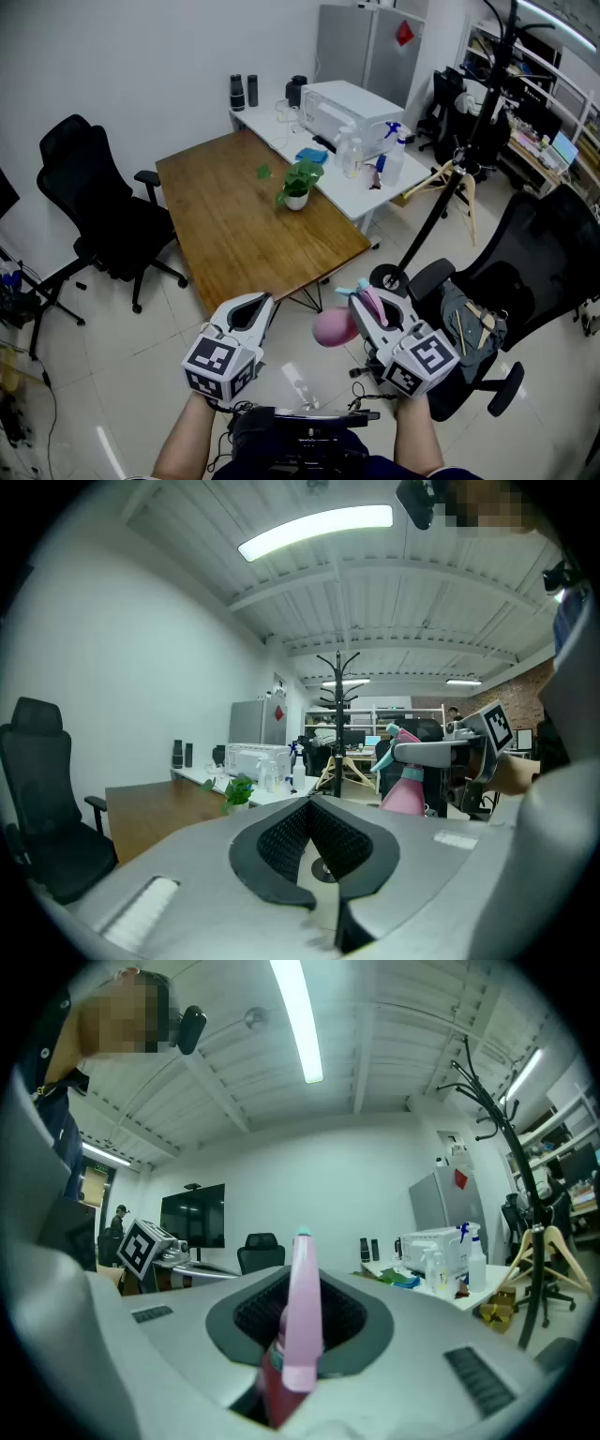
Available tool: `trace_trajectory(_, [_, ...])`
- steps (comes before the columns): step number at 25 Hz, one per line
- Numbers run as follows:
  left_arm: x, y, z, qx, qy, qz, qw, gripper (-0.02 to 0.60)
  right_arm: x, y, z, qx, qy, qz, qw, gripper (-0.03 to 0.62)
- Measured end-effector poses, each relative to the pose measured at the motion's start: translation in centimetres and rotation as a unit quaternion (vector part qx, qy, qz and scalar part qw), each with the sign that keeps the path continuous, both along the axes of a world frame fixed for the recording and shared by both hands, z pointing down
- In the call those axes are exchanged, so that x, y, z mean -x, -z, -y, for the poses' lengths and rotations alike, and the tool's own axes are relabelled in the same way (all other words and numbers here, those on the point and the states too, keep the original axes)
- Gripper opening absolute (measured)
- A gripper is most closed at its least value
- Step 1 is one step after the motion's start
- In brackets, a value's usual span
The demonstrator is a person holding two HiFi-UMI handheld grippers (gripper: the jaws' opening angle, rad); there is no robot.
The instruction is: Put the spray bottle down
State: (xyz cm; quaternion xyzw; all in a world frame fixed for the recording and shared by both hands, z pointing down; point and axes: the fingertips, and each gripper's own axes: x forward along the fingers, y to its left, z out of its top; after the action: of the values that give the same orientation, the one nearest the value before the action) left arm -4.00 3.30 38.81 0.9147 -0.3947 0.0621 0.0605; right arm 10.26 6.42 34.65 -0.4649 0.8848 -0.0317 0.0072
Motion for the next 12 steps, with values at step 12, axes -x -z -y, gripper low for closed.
trace_trajectory(12, [-0.2, -0.5, 4.5, 0.006, 0.004, 0.009, 0.9999, 0.006, -0.6, -0.8, 5.1, 0.004, -0.003, 0.012, 1.000, 0.077])
